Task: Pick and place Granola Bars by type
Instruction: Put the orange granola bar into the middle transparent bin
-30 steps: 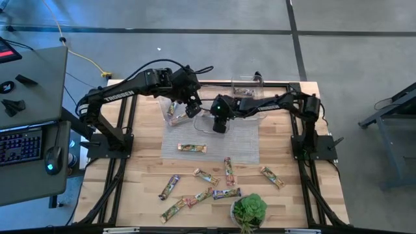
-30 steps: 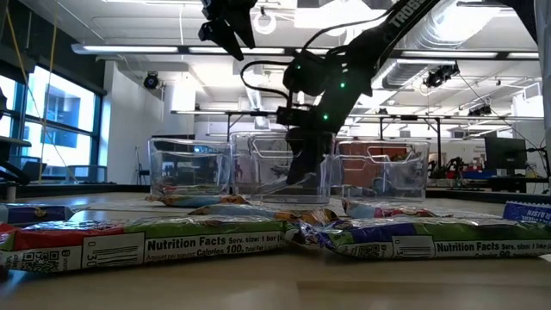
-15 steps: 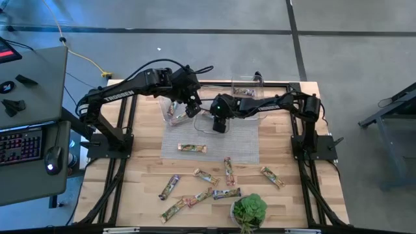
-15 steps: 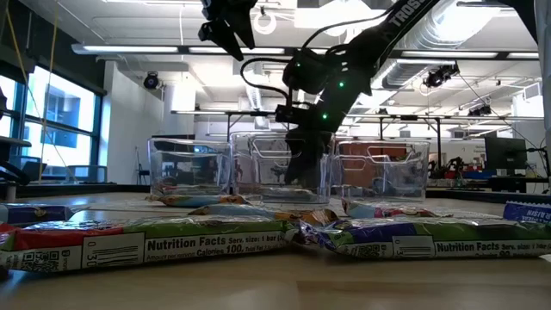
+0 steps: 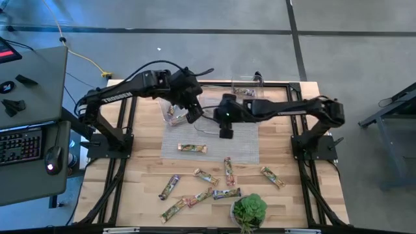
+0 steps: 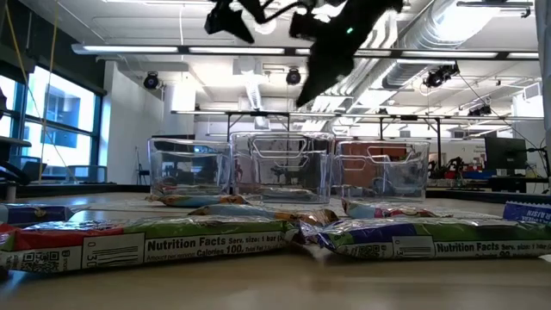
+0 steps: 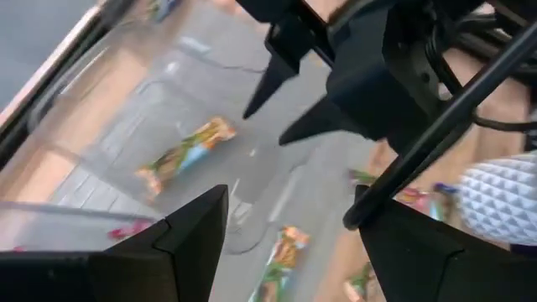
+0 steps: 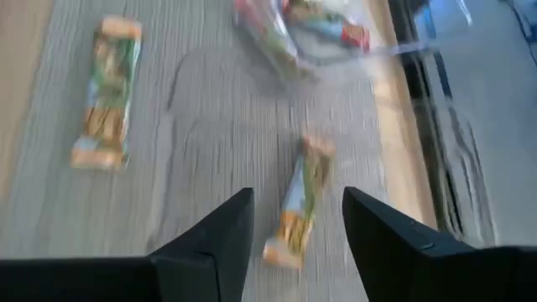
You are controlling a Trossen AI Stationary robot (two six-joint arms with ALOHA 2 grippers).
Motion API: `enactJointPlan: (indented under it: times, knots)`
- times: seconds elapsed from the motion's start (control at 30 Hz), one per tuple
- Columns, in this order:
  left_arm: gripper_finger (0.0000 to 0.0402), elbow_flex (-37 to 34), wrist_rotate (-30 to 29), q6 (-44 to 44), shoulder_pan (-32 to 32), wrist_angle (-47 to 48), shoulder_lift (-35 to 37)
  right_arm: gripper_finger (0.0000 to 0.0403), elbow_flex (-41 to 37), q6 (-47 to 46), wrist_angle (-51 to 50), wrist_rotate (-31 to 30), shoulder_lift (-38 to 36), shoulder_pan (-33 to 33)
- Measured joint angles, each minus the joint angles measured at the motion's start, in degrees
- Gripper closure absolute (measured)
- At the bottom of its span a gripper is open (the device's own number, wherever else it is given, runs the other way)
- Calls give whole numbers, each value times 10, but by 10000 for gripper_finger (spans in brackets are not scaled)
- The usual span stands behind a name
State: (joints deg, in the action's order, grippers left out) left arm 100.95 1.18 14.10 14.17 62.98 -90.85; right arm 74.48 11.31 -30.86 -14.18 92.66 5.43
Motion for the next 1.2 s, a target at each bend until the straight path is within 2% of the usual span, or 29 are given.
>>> enactJointPlan:
  times: [0.07,0.13,0.17,0.3,0.4,0.6,0.7,0.87,1.03,1.2]
  knots:
    - [153,-1,-11,-25,-15,5,-1,236,-2,-28,-68,-5,-25,-24]
    - [153,-11,-41,-39,-30,65,-2,236,-1,-77,-128,8,-49,-53]
    - [153,-10,-62,-39,-35,40,-5,236,-4,-103,-156,21,-56,-68]
    - [153,-6,-186,29,-54,82,0,236,-20,-211,-245,53,-61,-132]
    - [153,-8,-226,86,-52,123,-3,235,-15,-311,-275,52,-77,-185]
    - [153,-6,-205,106,-52,122,-2,234,-18,-534,-349,65,-79,-271]
    - [153,-6,-191,107,-52,122,-2,234,-33,-670,-378,105,-78,-316]
    - [153,-6,-185,107,-52,119,-2,234,-105,-856,-344,183,-77,-394]
    - [153,-6,-178,107,-52,105,-2,233,-179,-952,-285,216,-76,-449]
    - [153,-6,-169,107,-52,100,-2,233,-237,-970,-232,217,-76,-461]
